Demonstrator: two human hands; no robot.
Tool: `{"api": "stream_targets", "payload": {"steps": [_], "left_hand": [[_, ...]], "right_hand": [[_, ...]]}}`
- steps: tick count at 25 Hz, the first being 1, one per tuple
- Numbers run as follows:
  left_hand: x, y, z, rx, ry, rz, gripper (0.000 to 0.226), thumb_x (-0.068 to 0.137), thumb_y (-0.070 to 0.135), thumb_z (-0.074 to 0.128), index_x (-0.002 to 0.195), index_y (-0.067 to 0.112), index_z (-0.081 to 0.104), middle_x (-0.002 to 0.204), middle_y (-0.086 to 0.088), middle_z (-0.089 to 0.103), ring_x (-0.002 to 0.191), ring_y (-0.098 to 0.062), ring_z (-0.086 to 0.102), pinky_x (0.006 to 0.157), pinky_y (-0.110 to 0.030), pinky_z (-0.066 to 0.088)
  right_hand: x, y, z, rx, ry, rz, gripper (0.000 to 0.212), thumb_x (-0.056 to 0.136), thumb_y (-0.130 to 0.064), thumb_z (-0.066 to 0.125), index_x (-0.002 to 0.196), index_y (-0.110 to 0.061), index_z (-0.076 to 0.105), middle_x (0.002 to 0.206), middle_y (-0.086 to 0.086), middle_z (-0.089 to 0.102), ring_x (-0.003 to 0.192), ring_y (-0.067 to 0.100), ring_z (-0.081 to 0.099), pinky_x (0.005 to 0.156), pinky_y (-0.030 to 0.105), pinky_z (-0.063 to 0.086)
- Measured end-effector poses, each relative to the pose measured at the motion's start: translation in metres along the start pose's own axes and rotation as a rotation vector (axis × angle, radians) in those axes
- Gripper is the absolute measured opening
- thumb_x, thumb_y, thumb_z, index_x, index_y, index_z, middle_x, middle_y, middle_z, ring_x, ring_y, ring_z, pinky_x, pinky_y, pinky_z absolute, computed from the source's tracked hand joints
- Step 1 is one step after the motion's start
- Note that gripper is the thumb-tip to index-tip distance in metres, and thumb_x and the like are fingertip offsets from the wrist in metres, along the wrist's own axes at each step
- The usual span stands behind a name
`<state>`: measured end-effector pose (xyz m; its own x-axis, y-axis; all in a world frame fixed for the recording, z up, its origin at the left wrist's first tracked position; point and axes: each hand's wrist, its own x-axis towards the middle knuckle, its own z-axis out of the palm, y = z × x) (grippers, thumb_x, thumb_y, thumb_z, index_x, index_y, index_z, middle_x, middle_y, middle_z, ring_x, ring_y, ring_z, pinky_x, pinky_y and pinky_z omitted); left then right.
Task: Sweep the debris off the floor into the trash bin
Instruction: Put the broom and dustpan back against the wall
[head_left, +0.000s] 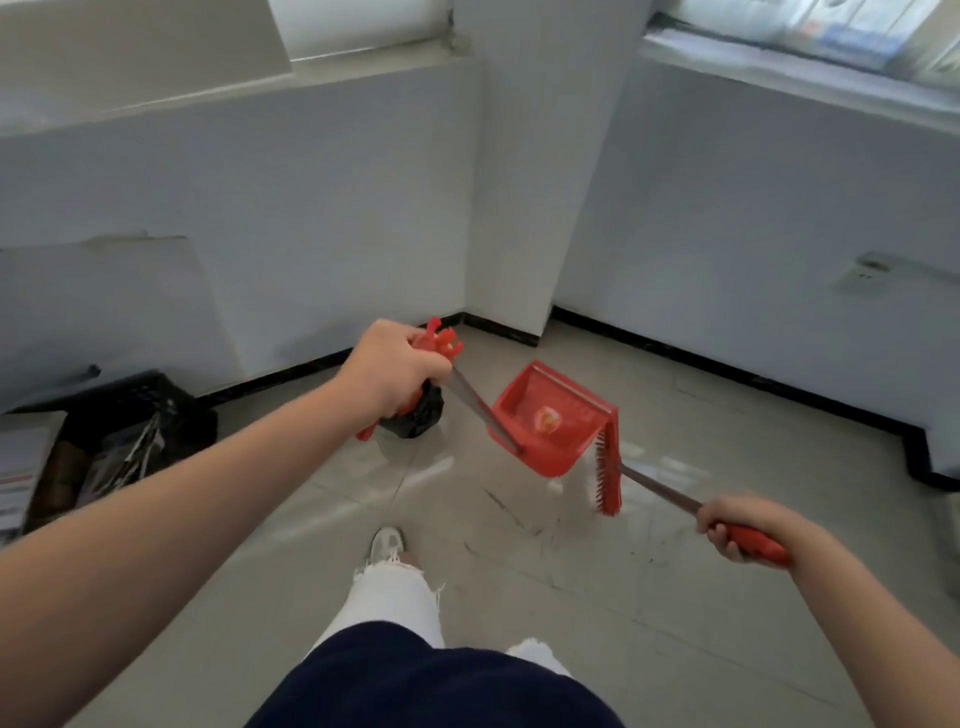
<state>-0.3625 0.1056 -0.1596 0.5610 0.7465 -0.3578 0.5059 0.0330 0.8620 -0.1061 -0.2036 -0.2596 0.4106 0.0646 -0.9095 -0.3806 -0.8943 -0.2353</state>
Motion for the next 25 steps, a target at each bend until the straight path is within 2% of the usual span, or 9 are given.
{"api": "stream_targets", "payload": {"steps": [2, 4, 7, 10, 12, 17, 21, 23, 25], "left_hand": [[0.024, -0.005, 0.013, 0.052, -0.043, 0.043, 0.015, 0.071, 0.002, 0.067, 0.074, 0.014, 0.076, 0.049, 0.022, 0.06, 0.051, 0.009, 0.056, 0.053, -0.01, 0.04], [0.058, -0.006, 0.019, 0.184, -0.08, 0.107, 0.01, 0.065, 0.017, 0.066, 0.07, 0.012, 0.074, 0.053, 0.015, 0.057, 0.05, 0.0, 0.049, 0.056, -0.02, 0.041], [0.118, 0.0, 0.023, 0.347, -0.142, 0.257, 0.023, 0.059, 0.033, 0.061, 0.067, 0.012, 0.065, 0.049, 0.007, 0.044, 0.048, -0.011, 0.037, 0.052, -0.03, 0.037], [0.17, 0.019, 0.033, 0.52, -0.293, 0.378, 0.026, 0.073, 0.054, 0.064, 0.082, 0.031, 0.07, 0.055, 0.012, 0.056, 0.053, -0.005, 0.048, 0.056, -0.031, 0.042], [0.206, 0.026, 0.049, 0.708, -0.361, 0.485, 0.035, 0.08, 0.067, 0.056, 0.089, 0.035, 0.067, 0.069, 0.015, 0.063, 0.068, -0.006, 0.057, 0.063, -0.029, 0.046], [0.287, 0.028, 0.107, 0.964, -0.473, 0.697, 0.038, 0.088, 0.056, 0.05, 0.111, 0.03, 0.067, 0.104, 0.005, 0.072, 0.099, -0.021, 0.065, 0.071, -0.032, 0.046], [0.326, 0.013, 0.142, 1.027, -0.573, 0.648, 0.037, 0.089, 0.052, 0.05, 0.109, 0.026, 0.068, 0.105, 0.003, 0.071, 0.1, -0.021, 0.066, 0.07, -0.033, 0.046], [0.344, 0.001, 0.153, 1.039, -0.613, 0.6, 0.038, 0.089, 0.053, 0.051, 0.107, 0.025, 0.067, 0.105, 0.003, 0.07, 0.1, -0.022, 0.065, 0.07, -0.032, 0.045], [0.357, -0.01, 0.161, 1.087, -0.705, 0.585, 0.041, 0.089, 0.054, 0.052, 0.113, 0.023, 0.066, 0.112, 0.001, 0.068, 0.106, -0.022, 0.063, 0.078, -0.033, 0.048]], "right_hand": [[0.005, -0.014, -0.013, 0.033, 0.055, -0.012, 0.015, 0.083, 0.009, 0.05, 0.08, -0.005, 0.044, 0.039, 0.005, 0.043, 0.024, 0.01, 0.043, 0.029, 0.014, 0.034], [0.008, -0.036, -0.017, 0.047, 0.096, 0.015, 0.016, 0.081, 0.011, 0.051, 0.079, -0.003, 0.044, 0.039, 0.006, 0.044, 0.024, 0.011, 0.044, 0.031, 0.014, 0.035], [0.019, -0.071, -0.016, 0.109, 0.121, 0.006, 0.019, 0.08, 0.013, 0.05, 0.072, -0.004, 0.044, 0.037, 0.006, 0.044, 0.026, 0.012, 0.043, 0.034, 0.014, 0.036], [0.023, -0.122, -0.014, 0.141, 0.138, 0.044, 0.02, 0.08, 0.012, 0.049, 0.072, -0.005, 0.042, 0.04, 0.006, 0.045, 0.027, 0.011, 0.044, 0.035, 0.015, 0.036], [0.028, -0.158, -0.014, 0.164, 0.14, 0.056, 0.02, 0.08, 0.012, 0.051, 0.076, -0.004, 0.041, 0.042, 0.006, 0.046, 0.027, 0.011, 0.045, 0.035, 0.015, 0.037], [0.051, -0.237, 0.003, 0.142, 0.077, 0.117, 0.015, 0.08, 0.01, 0.052, 0.078, -0.003, 0.045, 0.038, 0.006, 0.047, 0.028, 0.011, 0.046, 0.035, 0.015, 0.037], [0.062, -0.273, 0.017, 0.147, -0.013, 0.105, 0.013, 0.081, 0.009, 0.051, 0.079, -0.003, 0.045, 0.038, 0.005, 0.047, 0.028, 0.01, 0.046, 0.036, 0.015, 0.038], [0.062, -0.289, 0.009, 0.193, -0.057, 0.107, 0.015, 0.081, 0.008, 0.051, 0.086, -0.003, 0.043, 0.047, 0.006, 0.047, 0.029, 0.01, 0.047, 0.035, 0.015, 0.037], [0.056, -0.304, 0.003, 0.228, -0.117, 0.093, 0.017, 0.083, 0.007, 0.05, 0.09, -0.004, 0.041, 0.056, 0.006, 0.045, 0.029, 0.009, 0.047, 0.034, 0.015, 0.036]]}}
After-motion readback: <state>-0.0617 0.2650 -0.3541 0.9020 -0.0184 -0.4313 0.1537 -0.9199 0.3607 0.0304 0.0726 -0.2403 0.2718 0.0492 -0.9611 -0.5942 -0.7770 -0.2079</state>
